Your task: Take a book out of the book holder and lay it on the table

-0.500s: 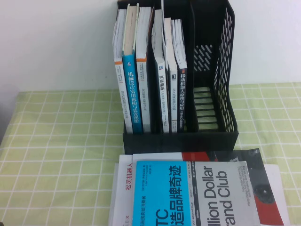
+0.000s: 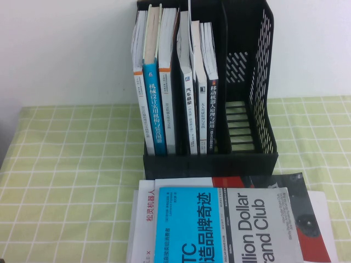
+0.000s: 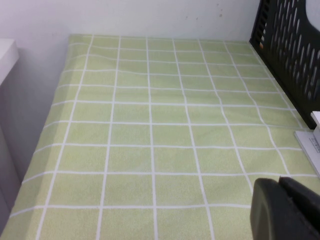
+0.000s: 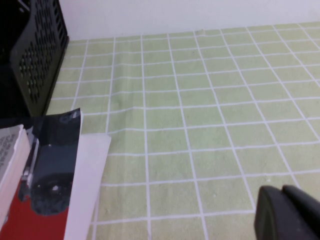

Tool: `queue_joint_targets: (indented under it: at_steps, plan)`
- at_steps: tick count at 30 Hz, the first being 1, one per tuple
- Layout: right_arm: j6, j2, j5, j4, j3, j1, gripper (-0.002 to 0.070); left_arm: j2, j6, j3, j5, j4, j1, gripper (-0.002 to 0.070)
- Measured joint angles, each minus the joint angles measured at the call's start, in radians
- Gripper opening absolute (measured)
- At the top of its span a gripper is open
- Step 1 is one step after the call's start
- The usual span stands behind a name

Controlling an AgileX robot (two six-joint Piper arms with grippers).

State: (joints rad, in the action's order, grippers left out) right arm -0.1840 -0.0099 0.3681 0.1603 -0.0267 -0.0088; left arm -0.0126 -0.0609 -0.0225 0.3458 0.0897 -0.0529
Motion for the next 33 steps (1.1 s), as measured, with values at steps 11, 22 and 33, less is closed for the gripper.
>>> queue_joint_targets:
  at_steps: [11, 22, 33]
  plan:
    - [0.000, 0.000, -0.002, 0.000, 0.000, 0.000, -0.0001, 0.000, 0.017, 0.000, -0.009, 0.001, 0.000, -0.0003]
    - [0.033, 0.000, -0.320, 0.072, -0.001, 0.000, -0.0002, 0.000, 0.029, -0.002, -0.144, 0.022, 0.000, -0.0003]
    - [-0.003, 0.000, -0.877, 0.095, -0.001, 0.000, -0.0001, 0.000, -0.143, -0.008, -0.613, 0.040, 0.000, -0.0003]
